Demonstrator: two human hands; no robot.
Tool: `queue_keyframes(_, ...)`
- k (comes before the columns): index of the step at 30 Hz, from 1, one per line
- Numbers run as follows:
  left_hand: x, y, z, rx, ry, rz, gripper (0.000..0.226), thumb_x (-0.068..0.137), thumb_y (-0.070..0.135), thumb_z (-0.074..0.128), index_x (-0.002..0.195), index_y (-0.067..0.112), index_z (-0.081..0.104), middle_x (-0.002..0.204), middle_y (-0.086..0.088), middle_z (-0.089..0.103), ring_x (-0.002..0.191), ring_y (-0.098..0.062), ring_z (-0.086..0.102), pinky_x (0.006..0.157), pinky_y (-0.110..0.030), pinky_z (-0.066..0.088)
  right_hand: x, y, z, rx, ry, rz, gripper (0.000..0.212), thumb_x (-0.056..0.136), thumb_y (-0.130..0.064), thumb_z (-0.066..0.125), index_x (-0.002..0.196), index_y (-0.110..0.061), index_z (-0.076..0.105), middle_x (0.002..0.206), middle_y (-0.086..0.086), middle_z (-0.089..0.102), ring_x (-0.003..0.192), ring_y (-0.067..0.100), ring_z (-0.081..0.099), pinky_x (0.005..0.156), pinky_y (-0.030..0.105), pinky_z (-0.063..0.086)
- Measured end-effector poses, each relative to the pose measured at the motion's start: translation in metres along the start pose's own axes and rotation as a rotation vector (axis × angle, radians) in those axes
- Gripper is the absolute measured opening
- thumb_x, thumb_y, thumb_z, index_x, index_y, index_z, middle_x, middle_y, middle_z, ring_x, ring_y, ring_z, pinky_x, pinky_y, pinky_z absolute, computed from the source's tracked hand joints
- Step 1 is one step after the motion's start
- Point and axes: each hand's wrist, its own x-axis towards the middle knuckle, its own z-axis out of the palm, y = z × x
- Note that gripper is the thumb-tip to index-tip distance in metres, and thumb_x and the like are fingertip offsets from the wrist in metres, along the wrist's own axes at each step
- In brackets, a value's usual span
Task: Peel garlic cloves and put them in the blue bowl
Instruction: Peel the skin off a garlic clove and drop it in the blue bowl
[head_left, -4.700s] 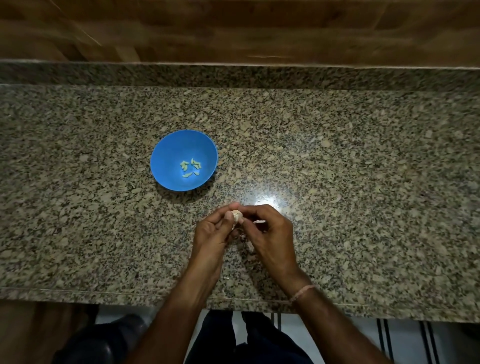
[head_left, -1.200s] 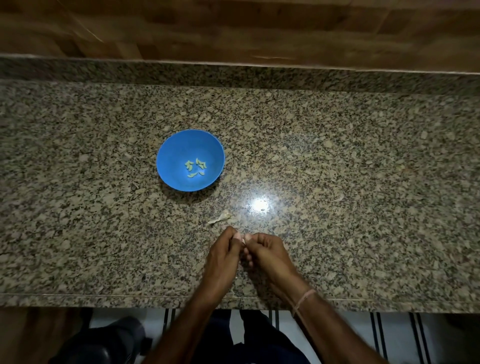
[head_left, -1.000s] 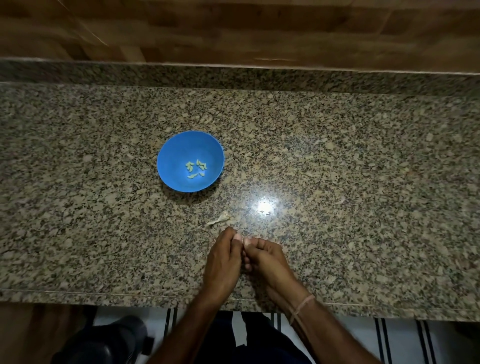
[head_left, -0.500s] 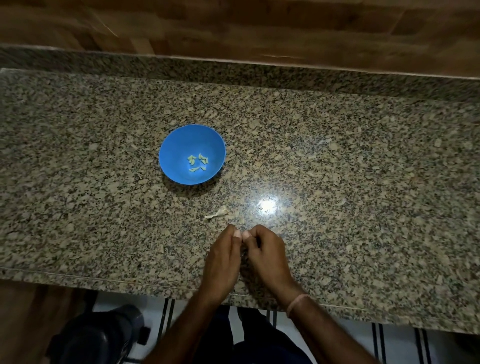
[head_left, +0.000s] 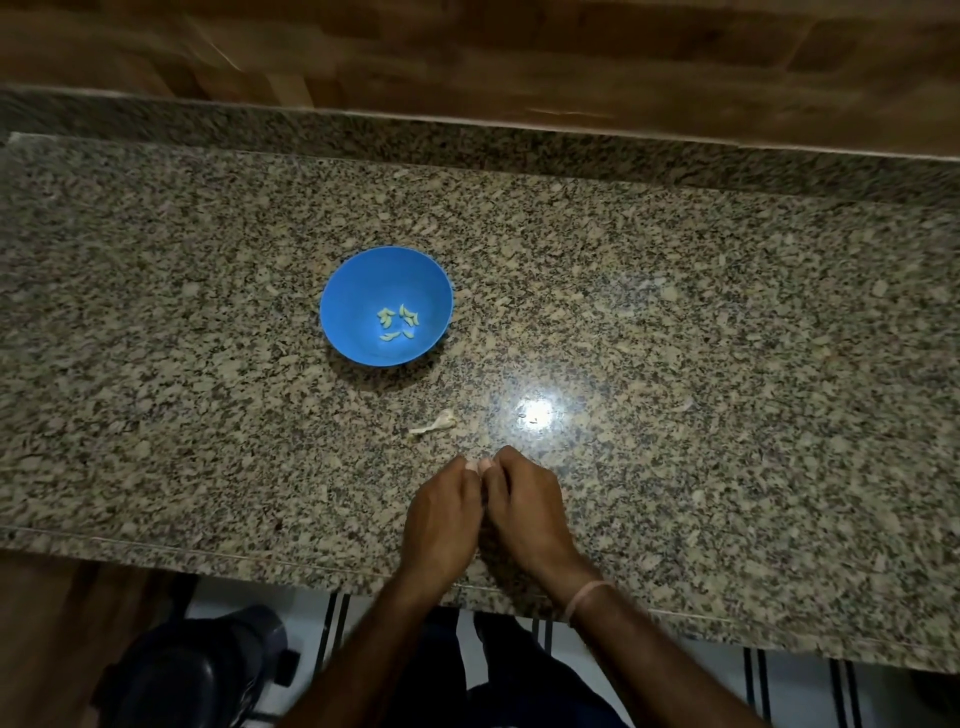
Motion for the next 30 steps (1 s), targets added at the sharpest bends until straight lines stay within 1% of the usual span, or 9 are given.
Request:
queue_keyframes(2, 0.007, 0.003, 0.000, -0.432, -0.161, -0.306, 0.039, 0.110, 0.030, 0.041, 0.076, 0.017, 0.053, 0.063, 0.003, 0.052, 0.052, -0.012, 0.045, 0.048, -0.028, 0.033, -0.002, 0.007, 0.000, -0.155, 0.032, -0.169, 0.031, 0.109, -0.027, 0.043, 0.079, -0.022, 0.043, 0.069, -0.007, 0.044, 0.063, 0.012, 0.040, 0.058, 0.029, 0.021)
queue_keyframes(4, 0.009, 0.010, -0.005, -0.515, -0.240, -0.410, 0.040, 0.110, 0.028, 0.041, 0.073, 0.018, 0.052, 0.060, 0.005, 0.045, 0.048, -0.009, 0.038, 0.048, -0.026, 0.028, -0.002, 0.007, -0.003, -0.159, 0.020, -0.190, 0.030, 0.109, -0.025, 0.045, 0.080, -0.020, 0.044, 0.069, -0.007, 0.044, 0.063, 0.012, 0.040, 0.059, 0.028, 0.021)
queue_keyframes(7, 0.005, -0.007, -0.001, 0.215, 0.005, 0.136, 0.028, 0.110, 0.028, 0.039, 0.099, 0.013, 0.060, 0.083, -0.001, 0.059, 0.068, -0.017, 0.053, 0.064, -0.033, 0.037, 0.004, 0.003, -0.003, 0.194, -0.056, 0.138, 0.037, 0.106, -0.021, 0.055, 0.070, -0.020, 0.049, 0.061, -0.008, 0.049, 0.056, 0.008, 0.042, 0.054, 0.022, 0.031)
queue_keyframes(10, 0.001, -0.014, -0.003, 0.234, 0.099, 0.235, 0.024, 0.108, 0.025, 0.042, 0.108, 0.010, 0.061, 0.092, -0.006, 0.063, 0.074, -0.020, 0.053, 0.064, -0.038, 0.041, 0.006, -0.004, -0.007, 0.534, -0.203, 0.462, 0.035, 0.105, -0.024, 0.058, 0.070, -0.017, 0.053, 0.062, 0.000, 0.050, 0.056, 0.014, 0.044, 0.052, 0.027, 0.036)
queue_keyframes(15, 0.007, -0.001, -0.006, -0.548, -0.195, -0.361, 0.044, 0.108, 0.035, 0.043, 0.069, 0.018, 0.051, 0.056, 0.004, 0.046, 0.049, -0.011, 0.039, 0.046, -0.026, 0.031, 0.001, 0.009, 0.003, -0.189, -0.013, -0.186, 0.030, 0.108, -0.030, 0.045, 0.079, -0.021, 0.046, 0.066, -0.009, 0.045, 0.057, 0.008, 0.040, 0.055, 0.026, 0.021)
queue_keyframes(19, 0.002, -0.021, -0.005, 0.241, 0.039, 0.265, 0.028, 0.109, 0.030, 0.043, 0.097, 0.015, 0.063, 0.083, 0.001, 0.062, 0.068, -0.021, 0.056, 0.057, -0.033, 0.037, 0.010, 0.004, -0.004, 0.253, -0.150, 0.195, 0.039, 0.105, -0.020, 0.054, 0.066, -0.020, 0.051, 0.060, -0.005, 0.051, 0.053, 0.008, 0.043, 0.052, 0.022, 0.033)
queue_keyframes(22, 0.003, -0.029, -0.003, 0.268, 0.090, 0.377, 0.021, 0.109, 0.030, 0.042, 0.094, 0.022, 0.054, 0.084, 0.007, 0.054, 0.067, -0.015, 0.050, 0.056, -0.035, 0.038, 0.007, -0.009, -0.008, 0.730, -0.295, 0.616, 0.042, 0.104, -0.009, 0.050, 0.063, -0.017, 0.051, 0.054, -0.001, 0.043, 0.046, 0.011, 0.034, 0.044, 0.023, 0.027)
queue_keyframes(27, 0.005, -0.019, -0.007, -0.435, -0.128, -0.160, 0.043, 0.109, 0.033, 0.047, 0.070, 0.017, 0.055, 0.056, 0.005, 0.049, 0.055, -0.014, 0.042, 0.056, -0.033, 0.034, -0.001, -0.001, 0.005, -0.063, -0.084, -0.009, 0.036, 0.107, -0.020, 0.052, 0.071, -0.024, 0.043, 0.058, -0.011, 0.043, 0.051, 0.005, 0.038, 0.050, 0.023, 0.026)
queue_keyframes(30, 0.003, -0.014, -0.013, -0.417, -0.116, -0.132, 0.043, 0.109, 0.035, 0.047, 0.074, 0.015, 0.061, 0.057, 0.006, 0.056, 0.055, -0.015, 0.050, 0.051, -0.030, 0.040, 0.005, 0.002, 0.010, -0.003, -0.067, -0.011, 0.034, 0.106, -0.021, 0.051, 0.073, -0.019, 0.045, 0.058, -0.009, 0.045, 0.053, 0.007, 0.039, 0.052, 0.030, 0.028)
